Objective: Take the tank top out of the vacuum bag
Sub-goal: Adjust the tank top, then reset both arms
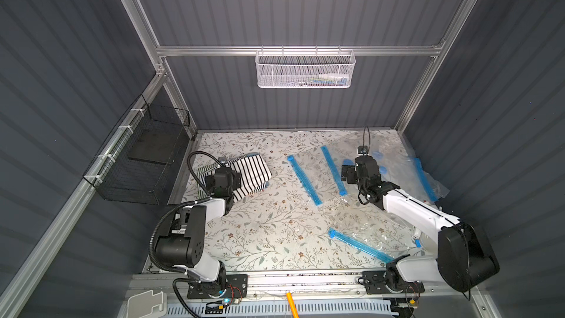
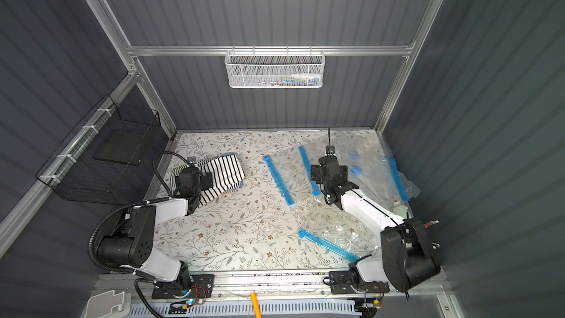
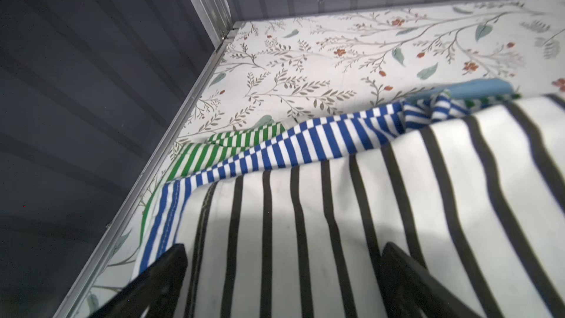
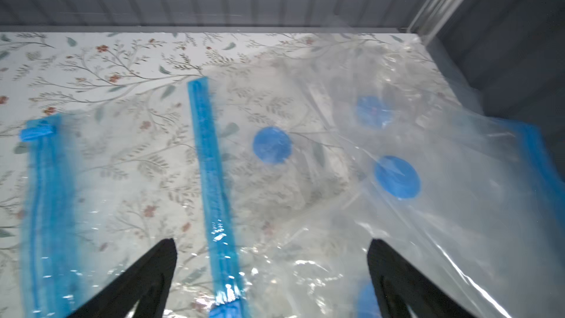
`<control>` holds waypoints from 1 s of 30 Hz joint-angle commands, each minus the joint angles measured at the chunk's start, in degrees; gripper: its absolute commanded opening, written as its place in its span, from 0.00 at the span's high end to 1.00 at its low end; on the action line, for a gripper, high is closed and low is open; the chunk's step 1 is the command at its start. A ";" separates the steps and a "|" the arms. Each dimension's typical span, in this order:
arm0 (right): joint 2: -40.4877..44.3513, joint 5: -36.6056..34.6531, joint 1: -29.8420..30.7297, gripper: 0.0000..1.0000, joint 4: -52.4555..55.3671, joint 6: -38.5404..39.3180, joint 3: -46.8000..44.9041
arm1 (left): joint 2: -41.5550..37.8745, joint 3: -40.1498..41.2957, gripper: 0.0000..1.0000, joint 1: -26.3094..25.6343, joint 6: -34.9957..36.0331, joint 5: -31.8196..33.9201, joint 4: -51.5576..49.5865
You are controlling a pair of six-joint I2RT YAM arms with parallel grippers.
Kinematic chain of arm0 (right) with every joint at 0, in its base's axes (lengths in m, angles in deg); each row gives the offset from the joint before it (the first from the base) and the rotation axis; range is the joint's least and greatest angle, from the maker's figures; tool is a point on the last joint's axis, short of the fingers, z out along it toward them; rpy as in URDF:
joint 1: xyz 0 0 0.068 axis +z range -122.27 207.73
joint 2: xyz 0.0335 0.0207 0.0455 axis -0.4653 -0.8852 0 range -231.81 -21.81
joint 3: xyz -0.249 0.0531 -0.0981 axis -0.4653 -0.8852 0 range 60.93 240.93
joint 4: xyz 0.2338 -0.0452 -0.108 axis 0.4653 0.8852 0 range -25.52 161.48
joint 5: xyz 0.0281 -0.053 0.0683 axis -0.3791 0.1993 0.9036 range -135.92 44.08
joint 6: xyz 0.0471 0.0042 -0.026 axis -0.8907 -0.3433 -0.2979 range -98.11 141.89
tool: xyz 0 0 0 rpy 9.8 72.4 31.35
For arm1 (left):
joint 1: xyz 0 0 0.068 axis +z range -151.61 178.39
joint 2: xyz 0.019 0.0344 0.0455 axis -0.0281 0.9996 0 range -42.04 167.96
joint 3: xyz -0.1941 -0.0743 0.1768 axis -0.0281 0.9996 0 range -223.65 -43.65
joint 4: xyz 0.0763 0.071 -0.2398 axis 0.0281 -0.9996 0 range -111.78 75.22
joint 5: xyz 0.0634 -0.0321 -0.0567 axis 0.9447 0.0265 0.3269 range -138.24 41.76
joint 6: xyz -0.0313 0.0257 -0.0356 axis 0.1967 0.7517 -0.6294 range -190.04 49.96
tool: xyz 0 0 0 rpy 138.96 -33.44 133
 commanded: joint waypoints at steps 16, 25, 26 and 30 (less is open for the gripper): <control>0.77 -5.07 -12.03 0.01 -51.39 11.21 -25.80 | 10.58 6.63 0.00 0.53 -0.56 -5.74 21.80; -5.82 9.09 -19.42 0.01 -51.31 6.84 -24.01 | 10.69 6.94 0.00 0.53 -1.39 -3.50 22.77; -7.79 10.04 -19.82 0.01 -53.26 6.86 -23.70 | 10.57 7.04 0.00 0.52 -1.43 -3.49 22.84; -6.92 12.54 -22.06 0.01 -49.46 4.46 -22.74 | 10.62 7.04 0.00 0.53 -1.43 -3.43 22.95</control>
